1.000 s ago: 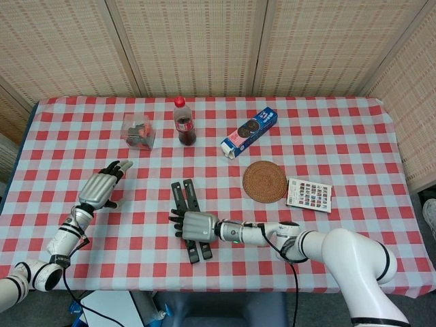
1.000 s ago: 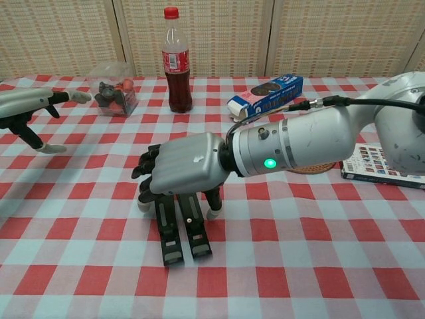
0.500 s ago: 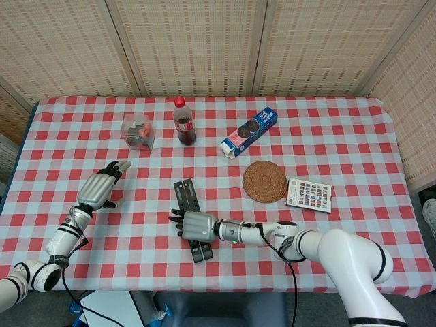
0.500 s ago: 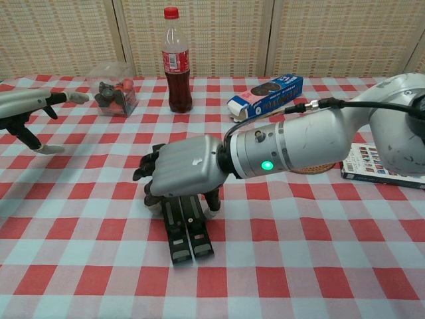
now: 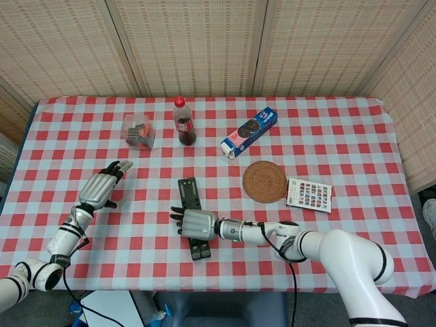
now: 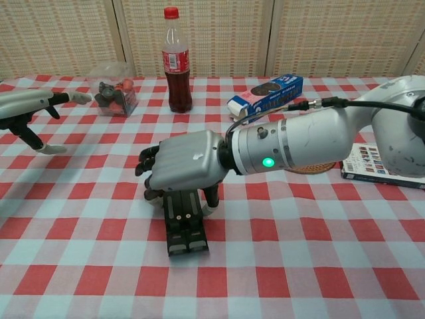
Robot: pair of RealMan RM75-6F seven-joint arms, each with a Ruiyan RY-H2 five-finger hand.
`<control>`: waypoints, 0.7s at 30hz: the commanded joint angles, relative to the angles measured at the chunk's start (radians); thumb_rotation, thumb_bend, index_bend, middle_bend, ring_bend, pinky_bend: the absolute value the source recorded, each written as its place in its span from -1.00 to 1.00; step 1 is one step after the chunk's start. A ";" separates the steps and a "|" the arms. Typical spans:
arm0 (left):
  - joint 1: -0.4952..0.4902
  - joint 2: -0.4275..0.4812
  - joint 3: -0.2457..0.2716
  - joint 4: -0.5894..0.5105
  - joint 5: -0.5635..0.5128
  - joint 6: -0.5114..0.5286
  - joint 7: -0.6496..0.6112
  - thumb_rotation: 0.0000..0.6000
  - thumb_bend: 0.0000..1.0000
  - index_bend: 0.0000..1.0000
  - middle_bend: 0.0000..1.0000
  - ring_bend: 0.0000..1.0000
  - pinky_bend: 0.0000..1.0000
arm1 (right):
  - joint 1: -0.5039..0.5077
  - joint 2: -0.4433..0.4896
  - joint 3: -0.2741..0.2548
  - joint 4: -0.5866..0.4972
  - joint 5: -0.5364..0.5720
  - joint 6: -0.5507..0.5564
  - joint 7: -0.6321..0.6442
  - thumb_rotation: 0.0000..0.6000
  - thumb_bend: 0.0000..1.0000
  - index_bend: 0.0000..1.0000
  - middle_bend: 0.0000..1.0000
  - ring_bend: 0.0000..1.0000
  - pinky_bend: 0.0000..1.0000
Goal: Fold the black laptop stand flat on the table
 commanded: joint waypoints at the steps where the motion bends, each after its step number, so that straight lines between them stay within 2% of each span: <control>1: -0.001 0.007 -0.005 -0.009 -0.003 0.002 0.005 1.00 -0.48 -1.00 -1.00 -0.96 -0.58 | -0.022 0.022 0.030 -0.046 0.043 -0.004 -0.044 1.00 -0.90 -0.99 -0.96 -1.00 -1.00; 6: 0.002 0.030 -0.019 -0.034 -0.021 0.010 0.026 1.00 -0.49 -1.00 -1.00 -0.95 -0.58 | -0.087 0.092 0.075 -0.146 0.121 0.037 -0.126 1.00 -0.92 -1.00 -1.00 -1.00 -1.00; 9: 0.016 0.056 -0.030 -0.067 -0.052 0.027 0.069 1.00 -0.48 -1.00 -1.00 -0.95 -0.58 | -0.161 0.168 0.105 -0.248 0.200 0.090 -0.193 1.00 -0.92 -1.00 -0.99 -1.00 -1.00; 13: 0.060 0.101 -0.044 -0.138 -0.110 0.081 0.140 1.00 -0.49 -1.00 -1.00 -0.94 -0.58 | -0.300 0.286 0.133 -0.402 0.311 0.231 -0.298 1.00 -0.77 -0.98 -0.75 -1.00 -0.99; 18: 0.130 0.152 -0.044 -0.218 -0.153 0.175 0.208 1.00 -0.49 -1.00 -1.00 -0.91 -0.58 | -0.480 0.413 0.127 -0.556 0.414 0.420 -0.367 1.00 -0.60 -0.69 -0.53 -0.82 -0.69; 21: 0.175 0.182 -0.037 -0.262 -0.164 0.232 0.230 1.00 -0.48 -1.00 -1.00 -0.91 -0.58 | -0.581 0.484 0.105 -0.619 0.453 0.508 -0.355 1.00 -0.58 -0.60 -0.46 -0.73 -0.55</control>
